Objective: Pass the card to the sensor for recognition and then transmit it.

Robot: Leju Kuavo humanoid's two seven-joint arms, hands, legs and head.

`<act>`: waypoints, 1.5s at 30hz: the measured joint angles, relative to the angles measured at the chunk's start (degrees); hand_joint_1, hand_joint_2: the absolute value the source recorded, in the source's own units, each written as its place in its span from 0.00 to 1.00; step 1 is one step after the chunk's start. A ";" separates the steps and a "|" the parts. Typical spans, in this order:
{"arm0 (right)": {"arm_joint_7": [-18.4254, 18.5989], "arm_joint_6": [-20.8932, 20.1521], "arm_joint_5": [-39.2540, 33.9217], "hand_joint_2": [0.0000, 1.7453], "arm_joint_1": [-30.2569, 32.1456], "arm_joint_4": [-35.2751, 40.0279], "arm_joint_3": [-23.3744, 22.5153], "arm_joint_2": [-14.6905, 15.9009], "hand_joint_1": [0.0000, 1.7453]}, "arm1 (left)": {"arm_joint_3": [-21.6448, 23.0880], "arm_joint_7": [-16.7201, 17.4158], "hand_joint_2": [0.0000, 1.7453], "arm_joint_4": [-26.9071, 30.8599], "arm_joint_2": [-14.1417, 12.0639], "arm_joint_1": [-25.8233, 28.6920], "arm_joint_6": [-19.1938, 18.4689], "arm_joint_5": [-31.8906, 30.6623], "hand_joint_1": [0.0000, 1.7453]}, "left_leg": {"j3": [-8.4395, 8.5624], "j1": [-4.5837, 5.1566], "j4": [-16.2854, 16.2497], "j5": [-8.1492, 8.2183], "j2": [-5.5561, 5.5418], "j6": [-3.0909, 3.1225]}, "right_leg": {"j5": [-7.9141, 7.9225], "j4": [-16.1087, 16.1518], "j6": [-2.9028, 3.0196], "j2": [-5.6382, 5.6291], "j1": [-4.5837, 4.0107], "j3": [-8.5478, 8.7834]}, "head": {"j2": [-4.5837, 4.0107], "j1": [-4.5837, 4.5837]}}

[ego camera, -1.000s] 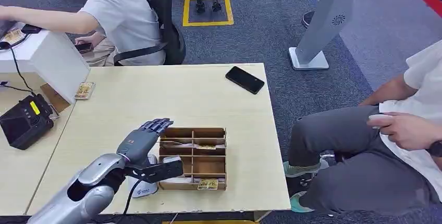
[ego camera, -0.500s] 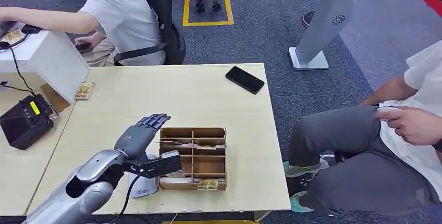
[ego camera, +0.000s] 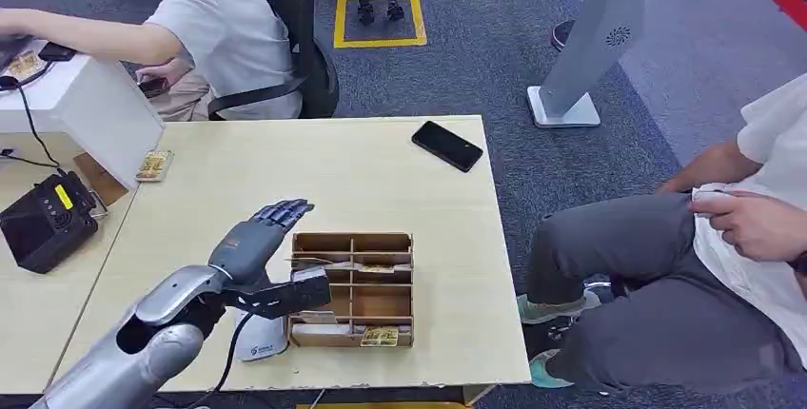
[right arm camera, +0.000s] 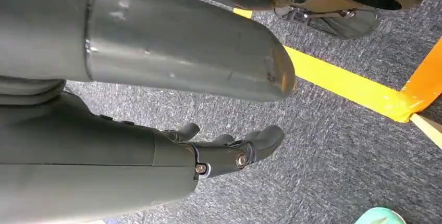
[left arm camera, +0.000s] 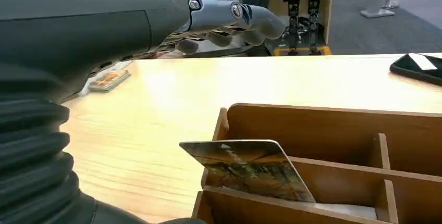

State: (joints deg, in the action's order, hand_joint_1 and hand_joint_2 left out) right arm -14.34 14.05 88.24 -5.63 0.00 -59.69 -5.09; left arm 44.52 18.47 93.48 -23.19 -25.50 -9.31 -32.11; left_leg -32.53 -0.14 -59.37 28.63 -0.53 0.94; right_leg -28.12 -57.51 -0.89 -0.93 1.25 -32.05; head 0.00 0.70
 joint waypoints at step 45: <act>0.04 -0.55 0.00 0.00 -0.01 0.00 0.00 0.00 0.00 | 1.11 -1.71 1.00 0.48 0.39 0.15 -0.20 1.73 0.00 | -0.01 0.00 0.00 0.00 0.00 0.00 | 0.00 0.00 0.00 0.00 0.00 0.00 | 0.00 0.00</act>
State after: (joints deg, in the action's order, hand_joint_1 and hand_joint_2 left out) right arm -14.29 13.51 88.24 -5.64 0.00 -59.69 -5.09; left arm 45.64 16.76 93.96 -22.80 -25.35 -9.51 -30.38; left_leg -32.54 -0.14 -59.37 28.63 -0.53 0.94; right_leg -28.12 -57.51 -0.89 -0.93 1.25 -32.04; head 0.00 0.70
